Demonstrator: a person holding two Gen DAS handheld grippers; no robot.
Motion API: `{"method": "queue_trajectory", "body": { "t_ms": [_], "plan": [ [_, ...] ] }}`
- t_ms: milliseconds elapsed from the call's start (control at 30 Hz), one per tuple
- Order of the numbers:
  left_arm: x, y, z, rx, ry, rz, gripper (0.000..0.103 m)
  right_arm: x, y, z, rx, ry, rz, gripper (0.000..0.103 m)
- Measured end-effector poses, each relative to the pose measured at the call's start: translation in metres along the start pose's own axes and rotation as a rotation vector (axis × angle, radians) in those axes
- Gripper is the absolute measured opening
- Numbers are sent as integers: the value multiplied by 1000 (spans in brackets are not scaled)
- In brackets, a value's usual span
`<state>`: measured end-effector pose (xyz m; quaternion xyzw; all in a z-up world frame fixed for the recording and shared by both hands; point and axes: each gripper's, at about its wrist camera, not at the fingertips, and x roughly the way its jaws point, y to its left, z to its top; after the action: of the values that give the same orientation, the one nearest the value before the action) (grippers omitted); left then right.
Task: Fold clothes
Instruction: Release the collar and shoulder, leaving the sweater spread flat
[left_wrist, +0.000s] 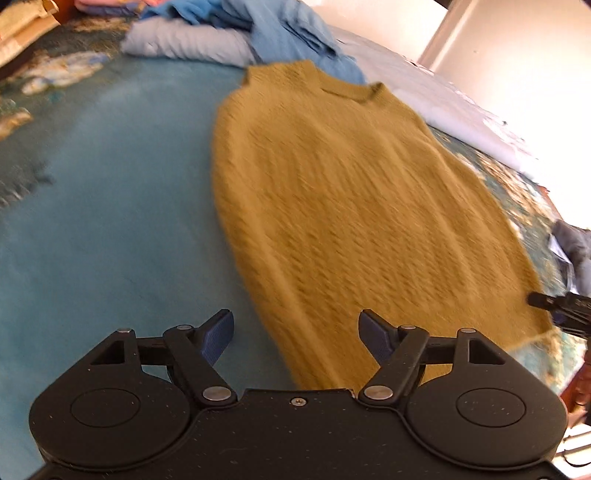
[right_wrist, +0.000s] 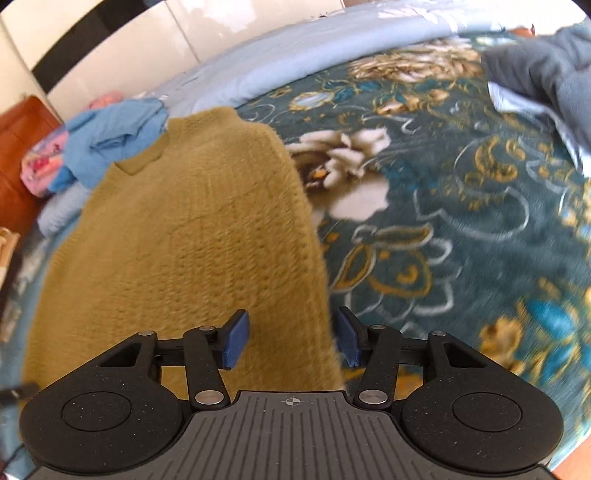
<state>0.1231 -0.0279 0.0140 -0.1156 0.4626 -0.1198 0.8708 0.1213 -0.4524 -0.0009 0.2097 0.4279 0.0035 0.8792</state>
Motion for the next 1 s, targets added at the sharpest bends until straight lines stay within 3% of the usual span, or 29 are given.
{"method": "queue_trajectory", "body": {
  "t_ms": [133, 233, 433, 700, 867, 967, 1000],
  "plan": [
    [-1, -9, -9, 15, 15, -6, 73, -1, -8, -6, 98, -26, 7, 21],
    [-5, -4, -13, -7, 15, -10, 73, -5, -25, -10, 248, -38, 68, 10],
    [-17, 17, -17, -97, -7, -7, 73, -15, -10, -8, 229, -69, 121, 9],
    [-29, 45, -18, -147, -31, -25, 74, -7, 0, -3, 145, -20, 31, 11],
    [-30, 56, -20, -185, -45, -45, 74, 3, -5, -5, 174, -6, 7, 20],
    [-30, 60, -20, -194, -54, -59, 74, -2, 4, 1, 189, -31, 39, 19],
    [-31, 62, -20, -197, -59, -63, 74, -4, 7, 3, 194, -39, 50, 11]
  ]
}}
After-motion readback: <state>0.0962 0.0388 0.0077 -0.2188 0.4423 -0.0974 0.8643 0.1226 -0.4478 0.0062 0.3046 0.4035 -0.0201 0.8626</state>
